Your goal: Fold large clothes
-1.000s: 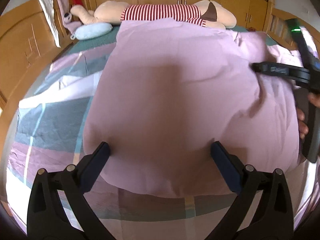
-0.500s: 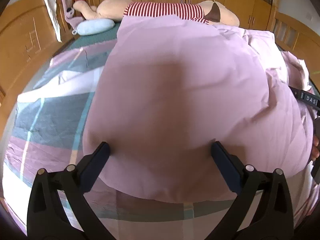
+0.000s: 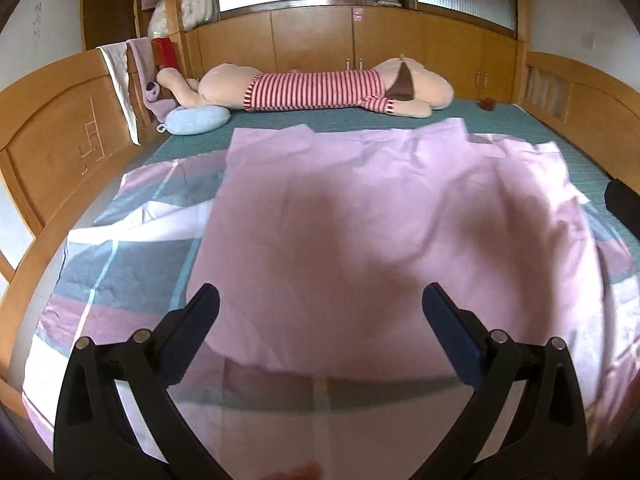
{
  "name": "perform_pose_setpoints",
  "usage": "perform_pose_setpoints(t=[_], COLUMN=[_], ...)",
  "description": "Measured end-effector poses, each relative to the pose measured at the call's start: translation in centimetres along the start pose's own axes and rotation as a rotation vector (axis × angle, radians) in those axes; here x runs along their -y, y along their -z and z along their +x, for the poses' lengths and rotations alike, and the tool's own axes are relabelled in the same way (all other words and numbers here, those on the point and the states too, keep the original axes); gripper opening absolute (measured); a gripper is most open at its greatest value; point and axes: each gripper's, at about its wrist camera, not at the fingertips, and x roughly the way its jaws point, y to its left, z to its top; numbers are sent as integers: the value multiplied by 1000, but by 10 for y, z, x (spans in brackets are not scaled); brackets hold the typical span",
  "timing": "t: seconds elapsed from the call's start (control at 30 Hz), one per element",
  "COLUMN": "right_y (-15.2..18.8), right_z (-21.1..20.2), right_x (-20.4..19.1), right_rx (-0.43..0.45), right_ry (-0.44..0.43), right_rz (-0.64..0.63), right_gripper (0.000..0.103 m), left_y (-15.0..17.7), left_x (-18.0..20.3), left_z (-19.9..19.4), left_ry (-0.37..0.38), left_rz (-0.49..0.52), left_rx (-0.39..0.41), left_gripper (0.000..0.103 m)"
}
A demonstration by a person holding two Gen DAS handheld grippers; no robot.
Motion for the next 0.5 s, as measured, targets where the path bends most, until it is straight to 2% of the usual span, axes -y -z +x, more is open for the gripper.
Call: perform_pose_setpoints(t=[0.17, 0.27, 0.37, 0.5], right_y=[16, 21, 26, 31], right_z=[-32, -39, -45, -56], right_x=[0, 1, -1, -12], right_rx=[-4, -41, -55, -22], right_ry=[1, 39, 24, 50], right_rz=[-5, 2, -1, -51], right_gripper=[102, 102, 102, 102], left_y=[15, 27, 36, 38], left_x=[11, 22, 28, 32], left_z=[-52, -75, -77, -77], left_ry=[-1, -52, -54, -38], left_rz=[-19, -1, 12, 24], left_rx=[41, 98, 93, 66], left_gripper=[101, 101, 101, 101])
